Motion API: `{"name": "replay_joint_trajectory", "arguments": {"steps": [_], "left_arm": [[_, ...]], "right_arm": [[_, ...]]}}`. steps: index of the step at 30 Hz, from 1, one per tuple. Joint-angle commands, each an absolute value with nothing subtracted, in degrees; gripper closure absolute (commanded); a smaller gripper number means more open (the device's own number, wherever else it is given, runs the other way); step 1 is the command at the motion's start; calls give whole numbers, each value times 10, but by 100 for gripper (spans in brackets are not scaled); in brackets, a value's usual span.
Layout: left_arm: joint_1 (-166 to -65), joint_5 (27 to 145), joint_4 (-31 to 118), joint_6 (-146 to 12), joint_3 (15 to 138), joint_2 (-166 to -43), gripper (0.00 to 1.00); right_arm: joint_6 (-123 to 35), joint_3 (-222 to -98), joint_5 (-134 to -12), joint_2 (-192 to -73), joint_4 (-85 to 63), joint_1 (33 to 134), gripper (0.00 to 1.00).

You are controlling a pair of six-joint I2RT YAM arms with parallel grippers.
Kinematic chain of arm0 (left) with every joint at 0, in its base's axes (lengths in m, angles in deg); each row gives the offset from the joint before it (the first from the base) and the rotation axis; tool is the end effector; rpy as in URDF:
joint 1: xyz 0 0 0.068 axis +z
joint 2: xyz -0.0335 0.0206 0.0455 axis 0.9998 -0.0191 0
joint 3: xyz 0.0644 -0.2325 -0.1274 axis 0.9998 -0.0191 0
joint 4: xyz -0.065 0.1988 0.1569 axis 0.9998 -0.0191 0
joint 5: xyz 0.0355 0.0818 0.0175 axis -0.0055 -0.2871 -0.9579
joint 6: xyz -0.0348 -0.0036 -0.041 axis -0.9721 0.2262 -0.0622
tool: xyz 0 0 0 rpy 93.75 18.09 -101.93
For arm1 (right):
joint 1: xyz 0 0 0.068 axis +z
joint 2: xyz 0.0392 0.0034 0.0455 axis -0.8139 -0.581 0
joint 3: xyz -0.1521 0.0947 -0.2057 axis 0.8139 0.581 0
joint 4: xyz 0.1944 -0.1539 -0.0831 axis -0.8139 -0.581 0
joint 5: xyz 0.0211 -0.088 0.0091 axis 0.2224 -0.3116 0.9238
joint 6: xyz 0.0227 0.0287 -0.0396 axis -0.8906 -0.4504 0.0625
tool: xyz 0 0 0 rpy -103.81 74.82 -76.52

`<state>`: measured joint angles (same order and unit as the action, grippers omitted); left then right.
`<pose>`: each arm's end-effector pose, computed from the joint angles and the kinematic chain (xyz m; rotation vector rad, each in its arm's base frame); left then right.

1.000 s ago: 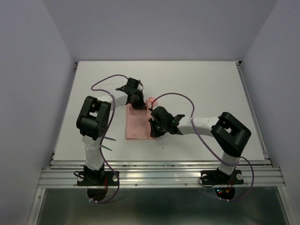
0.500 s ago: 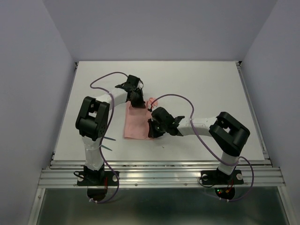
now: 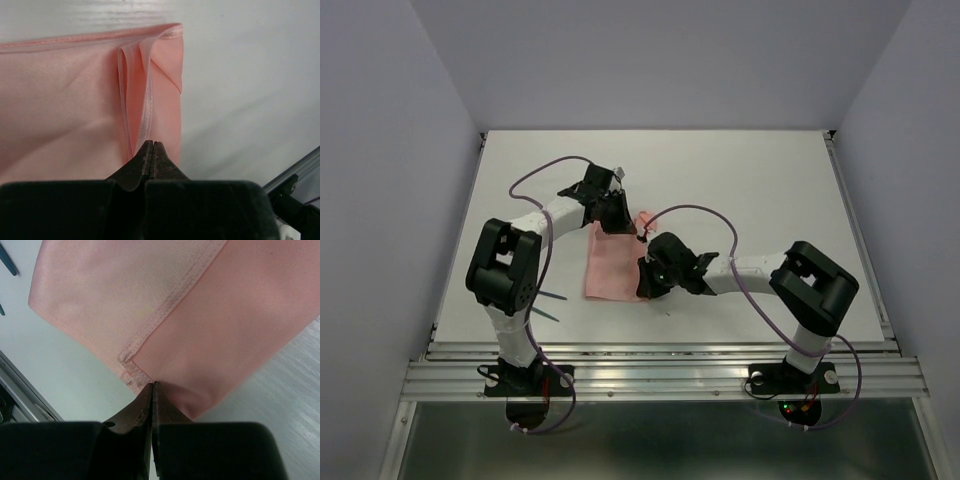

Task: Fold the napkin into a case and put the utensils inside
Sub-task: Fold the lower triangle-folded napkin at the center of the board.

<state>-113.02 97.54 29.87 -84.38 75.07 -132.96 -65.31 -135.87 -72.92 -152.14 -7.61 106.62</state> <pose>0.3587 -0.1740 0.2101 0.0801 2.4573 -0.8440 0.2116 0.2800 0.1471 -0.5892 2.4631 0.7839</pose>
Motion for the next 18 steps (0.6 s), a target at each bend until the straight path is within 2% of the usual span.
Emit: {"name": "replay_joint_trajectory", "arguments": {"steps": [1,9,11,12,15,18], "left_arm": [[-1147,1044,343,-842,732,-1342,99],[-1152,1017,355,-862,715,-1402,100],[-1152,1013,357,-857,711,-1406,100],[-1152,1011,357,-855,711,-1408,100],[-1153,1019,356,-846,713,-1426,100],[-1152,1022,355,-841,714,-1434,100]], "right_arm": [[-637,-1346,-726,-1519,-92,1069,96],[-650,-1341,-751,-1474,-96,1069,96],[-651,-1344,-759,-1442,-102,1049,93],[-654,-1345,-761,-1430,-104,1038,92],[-663,-1354,-759,-1394,-122,962,78],[-666,-1380,-747,-1391,-129,894,74]]}}
